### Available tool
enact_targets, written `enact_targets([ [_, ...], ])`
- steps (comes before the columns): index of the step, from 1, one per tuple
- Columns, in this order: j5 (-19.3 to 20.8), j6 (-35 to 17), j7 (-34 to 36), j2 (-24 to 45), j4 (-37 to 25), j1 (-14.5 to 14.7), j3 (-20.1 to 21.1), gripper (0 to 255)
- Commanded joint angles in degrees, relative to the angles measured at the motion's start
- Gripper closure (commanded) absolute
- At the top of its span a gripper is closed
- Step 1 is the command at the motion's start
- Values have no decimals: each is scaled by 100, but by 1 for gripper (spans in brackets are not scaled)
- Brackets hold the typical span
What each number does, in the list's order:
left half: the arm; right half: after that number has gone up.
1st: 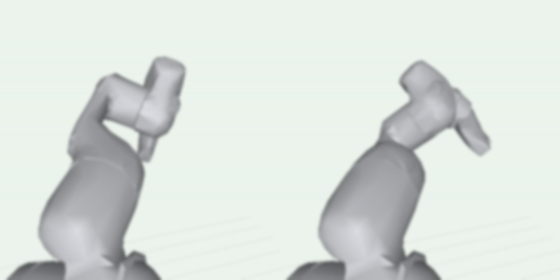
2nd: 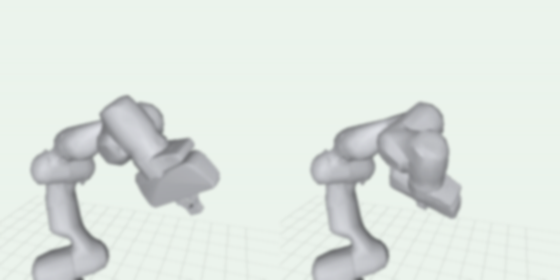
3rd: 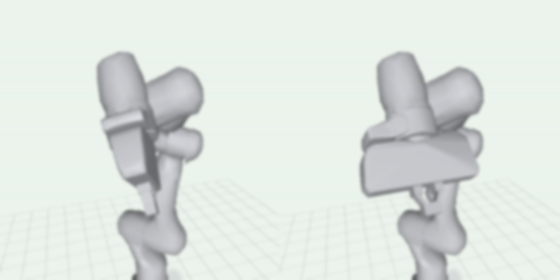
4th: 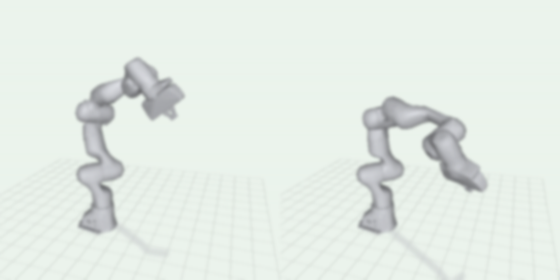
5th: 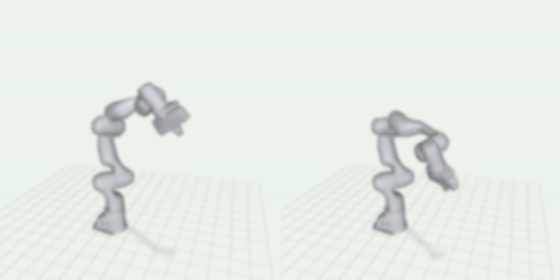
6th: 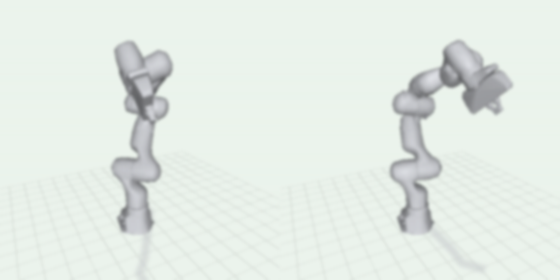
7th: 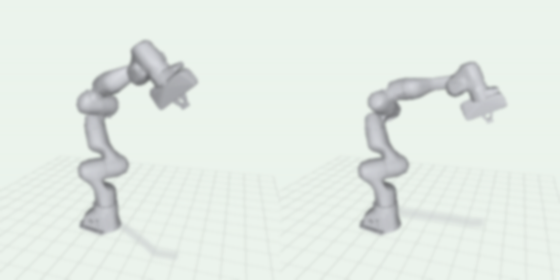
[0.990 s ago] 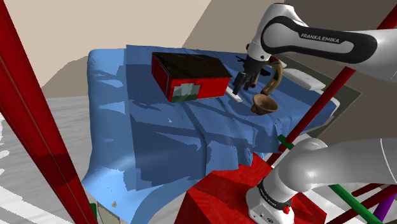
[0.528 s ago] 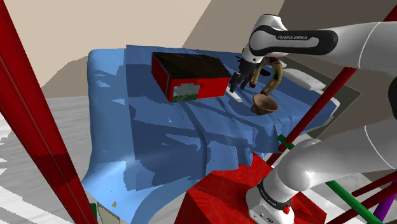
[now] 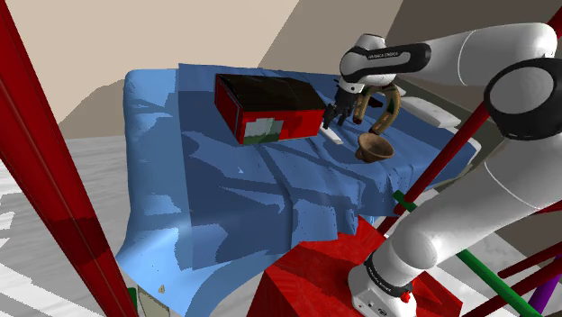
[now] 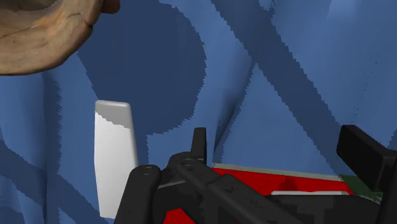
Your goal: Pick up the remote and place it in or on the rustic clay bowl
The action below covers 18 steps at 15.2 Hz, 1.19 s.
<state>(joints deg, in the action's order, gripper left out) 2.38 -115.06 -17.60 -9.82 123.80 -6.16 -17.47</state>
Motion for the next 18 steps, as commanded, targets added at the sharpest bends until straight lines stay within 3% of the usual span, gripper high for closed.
enact_targets([
  [1,-131,-138,-169,460,-306,-55,-135,0],
  [9,-817,-330,-802,2171,-1679,-449,-445,0],
  [18,-1544,-50,-1235,4043,-3655,-1153,-488,0],
])
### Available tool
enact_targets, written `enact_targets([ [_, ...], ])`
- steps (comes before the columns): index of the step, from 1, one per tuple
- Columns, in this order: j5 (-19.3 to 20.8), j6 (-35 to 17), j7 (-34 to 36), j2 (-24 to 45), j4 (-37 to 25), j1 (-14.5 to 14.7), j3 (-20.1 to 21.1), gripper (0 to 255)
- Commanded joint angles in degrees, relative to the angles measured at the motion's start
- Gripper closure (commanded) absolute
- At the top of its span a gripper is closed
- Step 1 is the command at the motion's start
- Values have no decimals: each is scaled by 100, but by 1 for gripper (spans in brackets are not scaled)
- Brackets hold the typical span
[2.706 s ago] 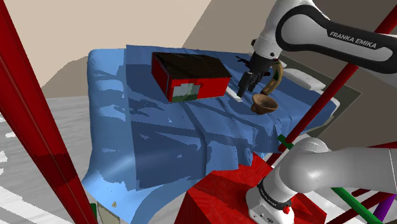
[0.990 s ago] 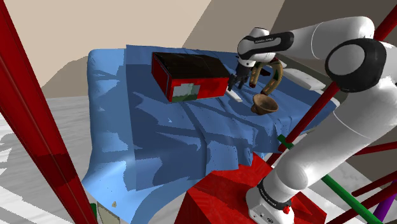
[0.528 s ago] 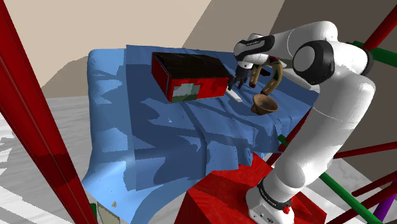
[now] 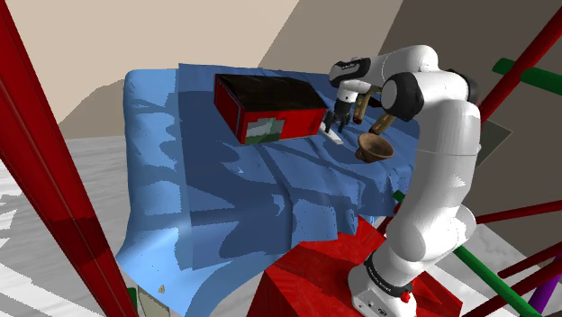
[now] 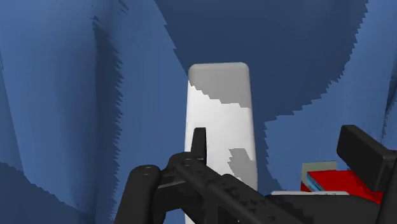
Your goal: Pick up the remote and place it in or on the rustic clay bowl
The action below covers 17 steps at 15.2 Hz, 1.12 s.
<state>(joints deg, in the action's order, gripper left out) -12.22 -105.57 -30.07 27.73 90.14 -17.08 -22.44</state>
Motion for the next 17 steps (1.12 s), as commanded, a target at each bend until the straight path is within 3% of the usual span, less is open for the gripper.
enact_targets([
  [1,-110,-1059,-4,319,-254,-45,-6,0],
  [7,-210,-1451,-66,527,-55,-60,45,0],
  [15,-210,-1451,-66,527,-55,-59,45,0],
  [16,-210,-1453,-66,526,-52,-58,45,255],
  [17,-210,-1452,-64,526,-53,-57,45,255],
])
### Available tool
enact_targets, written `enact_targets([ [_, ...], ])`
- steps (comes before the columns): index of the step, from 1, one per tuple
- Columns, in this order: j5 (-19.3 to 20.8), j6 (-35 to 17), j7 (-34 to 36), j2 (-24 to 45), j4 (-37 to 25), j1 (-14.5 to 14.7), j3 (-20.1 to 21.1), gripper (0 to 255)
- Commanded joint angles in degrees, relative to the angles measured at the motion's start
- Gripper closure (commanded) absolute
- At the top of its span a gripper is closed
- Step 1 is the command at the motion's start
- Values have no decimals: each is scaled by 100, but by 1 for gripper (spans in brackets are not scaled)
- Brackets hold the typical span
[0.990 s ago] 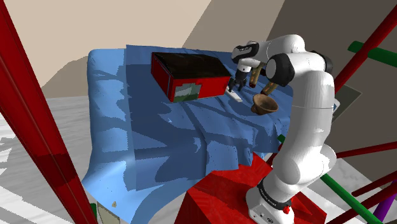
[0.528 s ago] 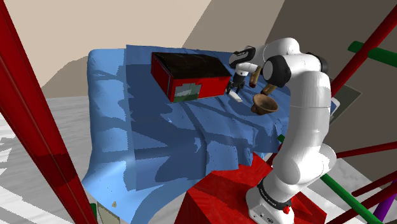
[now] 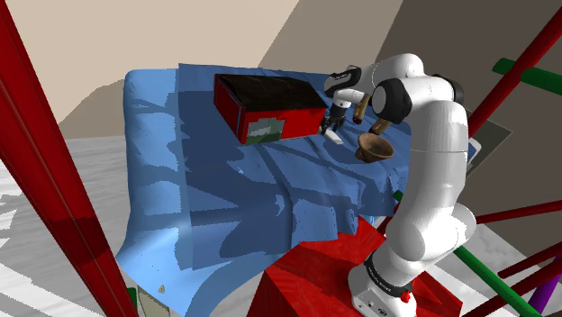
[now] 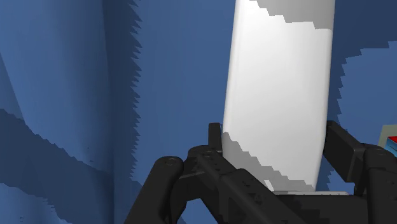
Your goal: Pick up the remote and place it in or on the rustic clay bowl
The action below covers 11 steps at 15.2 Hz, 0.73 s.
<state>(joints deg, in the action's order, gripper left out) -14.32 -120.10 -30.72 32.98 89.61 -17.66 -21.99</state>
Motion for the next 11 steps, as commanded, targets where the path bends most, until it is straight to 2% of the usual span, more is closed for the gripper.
enact_targets([
  [1,0,0,0,0,1,0,0,255],
  [8,0,1,-2,1,-1,-2,0,255],
  [11,45,178,28,-97,-86,10,-28,255],
])
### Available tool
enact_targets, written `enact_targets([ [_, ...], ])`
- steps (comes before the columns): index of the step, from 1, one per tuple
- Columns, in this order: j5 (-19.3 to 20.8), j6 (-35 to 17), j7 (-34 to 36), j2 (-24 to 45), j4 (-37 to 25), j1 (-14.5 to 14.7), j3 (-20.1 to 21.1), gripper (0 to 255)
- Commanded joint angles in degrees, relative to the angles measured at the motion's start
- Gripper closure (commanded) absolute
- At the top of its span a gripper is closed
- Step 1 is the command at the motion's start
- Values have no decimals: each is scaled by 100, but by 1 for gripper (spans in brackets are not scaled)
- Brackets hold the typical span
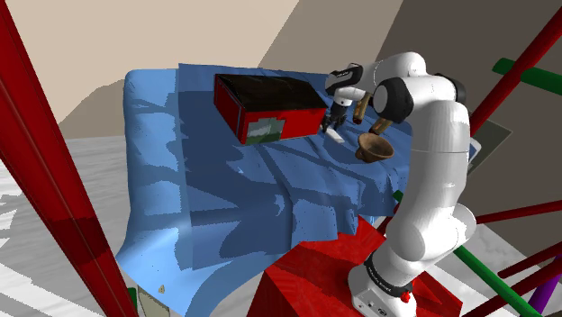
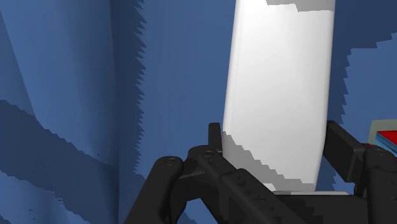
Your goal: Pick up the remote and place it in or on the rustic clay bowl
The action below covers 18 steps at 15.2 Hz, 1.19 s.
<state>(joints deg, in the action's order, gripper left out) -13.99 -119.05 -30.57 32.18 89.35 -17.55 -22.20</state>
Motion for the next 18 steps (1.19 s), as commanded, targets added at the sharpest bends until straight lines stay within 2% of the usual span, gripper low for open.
enact_targets([
  [1,27,134,23,-47,-92,3,-16,255],
  [18,211,1246,160,-406,-876,-3,-120,255],
])
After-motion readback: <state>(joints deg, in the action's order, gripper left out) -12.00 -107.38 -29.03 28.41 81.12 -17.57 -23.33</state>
